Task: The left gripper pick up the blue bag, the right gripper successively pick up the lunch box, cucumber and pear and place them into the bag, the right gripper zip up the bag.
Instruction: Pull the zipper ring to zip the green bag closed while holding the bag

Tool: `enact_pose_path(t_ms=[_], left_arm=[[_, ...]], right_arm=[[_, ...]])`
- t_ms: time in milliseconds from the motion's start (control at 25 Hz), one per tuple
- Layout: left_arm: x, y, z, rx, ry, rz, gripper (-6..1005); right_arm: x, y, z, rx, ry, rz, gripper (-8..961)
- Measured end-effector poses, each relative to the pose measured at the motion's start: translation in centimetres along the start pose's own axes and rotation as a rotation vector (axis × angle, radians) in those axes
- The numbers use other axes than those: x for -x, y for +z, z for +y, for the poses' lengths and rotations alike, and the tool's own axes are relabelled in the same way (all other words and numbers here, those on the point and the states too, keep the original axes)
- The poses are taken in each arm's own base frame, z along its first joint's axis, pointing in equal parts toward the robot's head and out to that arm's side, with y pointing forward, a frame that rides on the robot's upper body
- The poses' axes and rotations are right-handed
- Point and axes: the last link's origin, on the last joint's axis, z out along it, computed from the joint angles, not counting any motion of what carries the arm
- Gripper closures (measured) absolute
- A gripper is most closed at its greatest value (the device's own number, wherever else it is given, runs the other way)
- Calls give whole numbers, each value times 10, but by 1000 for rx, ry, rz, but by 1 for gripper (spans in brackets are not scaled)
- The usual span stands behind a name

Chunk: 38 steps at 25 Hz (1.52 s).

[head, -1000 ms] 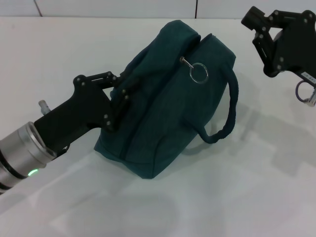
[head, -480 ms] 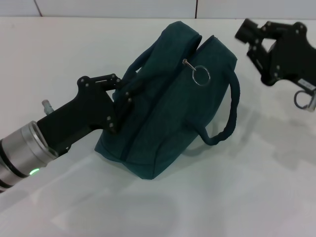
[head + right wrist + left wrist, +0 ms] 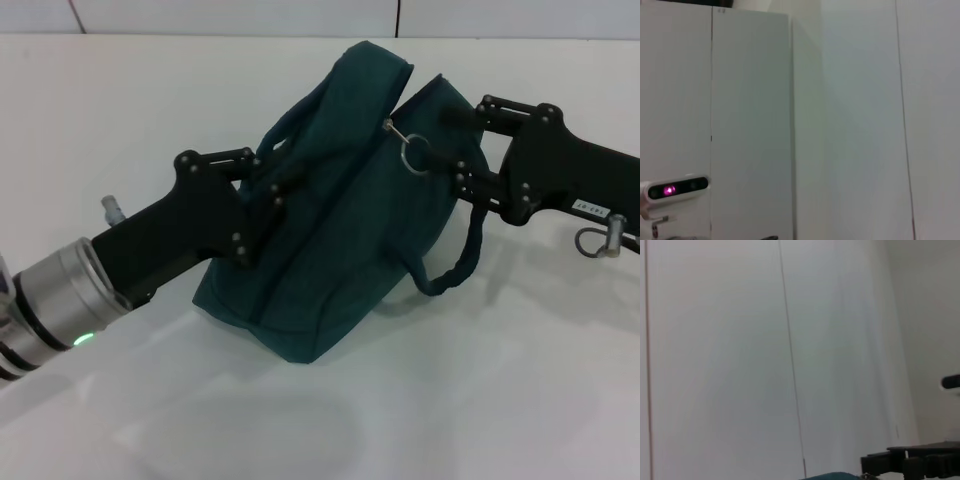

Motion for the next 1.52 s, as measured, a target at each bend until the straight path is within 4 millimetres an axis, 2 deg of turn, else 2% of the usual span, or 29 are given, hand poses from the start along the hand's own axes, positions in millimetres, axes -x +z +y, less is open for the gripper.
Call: enact_pose_path(t_ms=[160,360,480,960,1320,1520], left_arm=[[0,2,1,9,8,-2,887],[0,3,1,11,16,0,887],[1,4,2,14,17,-1,887],[2,5,4,13,13,1,888],[1,6,5,16,12,5,888],[1,7,6,19,10,9,888]], right_arm=[[1,0,-2,9,41,17,520],[-2,8,-1,62,87,78,354],[-3,10,1,92,102,100,287],[2,5,12,192,100,95,319],[-1,5,2,124,153,122,320],[-1,11,4,133,162,119,321]])
